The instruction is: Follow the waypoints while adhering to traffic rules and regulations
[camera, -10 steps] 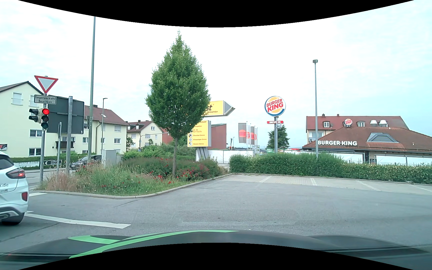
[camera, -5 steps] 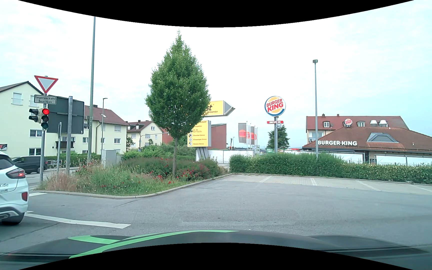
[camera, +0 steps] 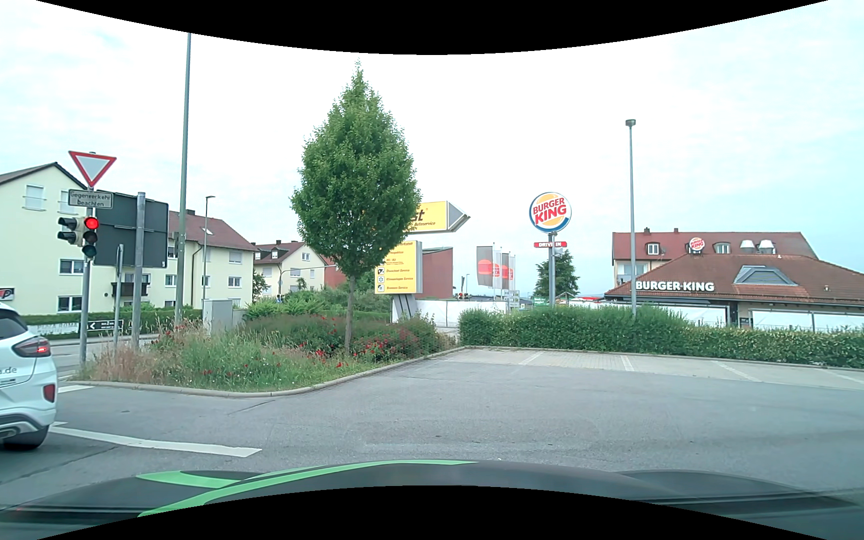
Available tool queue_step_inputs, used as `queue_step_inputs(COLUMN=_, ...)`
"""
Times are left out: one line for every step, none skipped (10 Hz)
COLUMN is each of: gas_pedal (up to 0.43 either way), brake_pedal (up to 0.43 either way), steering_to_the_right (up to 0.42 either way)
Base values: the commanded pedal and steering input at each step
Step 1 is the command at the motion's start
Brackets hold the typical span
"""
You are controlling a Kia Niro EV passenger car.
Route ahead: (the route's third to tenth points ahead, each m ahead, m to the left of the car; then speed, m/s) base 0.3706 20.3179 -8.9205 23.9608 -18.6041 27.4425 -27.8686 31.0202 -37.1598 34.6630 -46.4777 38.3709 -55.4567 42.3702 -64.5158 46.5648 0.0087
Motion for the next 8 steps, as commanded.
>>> queue_step_inputs(gas_pedal=0.000, brake_pedal=0.274, steering_to_the_right=0.000)
queue_step_inputs(gas_pedal=0.000, brake_pedal=0.274, steering_to_the_right=0.000)
queue_step_inputs(gas_pedal=0.000, brake_pedal=0.274, steering_to_the_right=0.000)
queue_step_inputs(gas_pedal=0.000, brake_pedal=0.280, steering_to_the_right=0.000)
queue_step_inputs(gas_pedal=0.000, brake_pedal=0.280, steering_to_the_right=0.000)
queue_step_inputs(gas_pedal=0.000, brake_pedal=0.280, steering_to_the_right=0.000)
queue_step_inputs(gas_pedal=0.000, brake_pedal=0.280, steering_to_the_right=0.000)
queue_step_inputs(gas_pedal=0.000, brake_pedal=0.280, steering_to_the_right=0.000)
